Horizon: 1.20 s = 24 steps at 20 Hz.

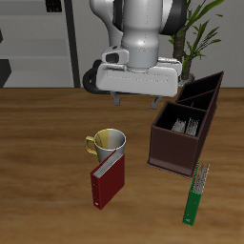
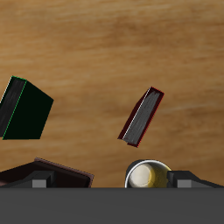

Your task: Place the left yellow book into the left desk caddy's right compartment and place the right yellow book into the left desk caddy's right compartment and place the red book into the left desk caddy's left compartment

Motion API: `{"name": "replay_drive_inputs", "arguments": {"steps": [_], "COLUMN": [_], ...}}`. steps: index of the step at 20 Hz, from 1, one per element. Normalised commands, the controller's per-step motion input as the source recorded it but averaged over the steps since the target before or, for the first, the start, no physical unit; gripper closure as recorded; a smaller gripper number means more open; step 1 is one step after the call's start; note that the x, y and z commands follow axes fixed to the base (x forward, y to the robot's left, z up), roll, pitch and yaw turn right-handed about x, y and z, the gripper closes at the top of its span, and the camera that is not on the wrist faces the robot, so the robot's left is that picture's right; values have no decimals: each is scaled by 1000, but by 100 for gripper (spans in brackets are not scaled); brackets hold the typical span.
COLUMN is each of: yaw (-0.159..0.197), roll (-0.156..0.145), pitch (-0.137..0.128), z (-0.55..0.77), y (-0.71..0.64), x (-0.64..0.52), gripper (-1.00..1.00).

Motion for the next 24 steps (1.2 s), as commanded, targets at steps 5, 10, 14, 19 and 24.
{"name": "replay_drive_inputs", "arguments": {"steps": [5,10,14,19,24], "yaw": [33,-9,-55,-22,1], "roll": [92,-11,-76,-43,-4], "pitch": [13,15,-16,-6,1], "z": [-54,-128,-114,-103,-240], "y": [-21,-385,-282,-137,22], "x": [161,142,110,58,123], "gripper": [-100,-100,-100,-100,-100]}}
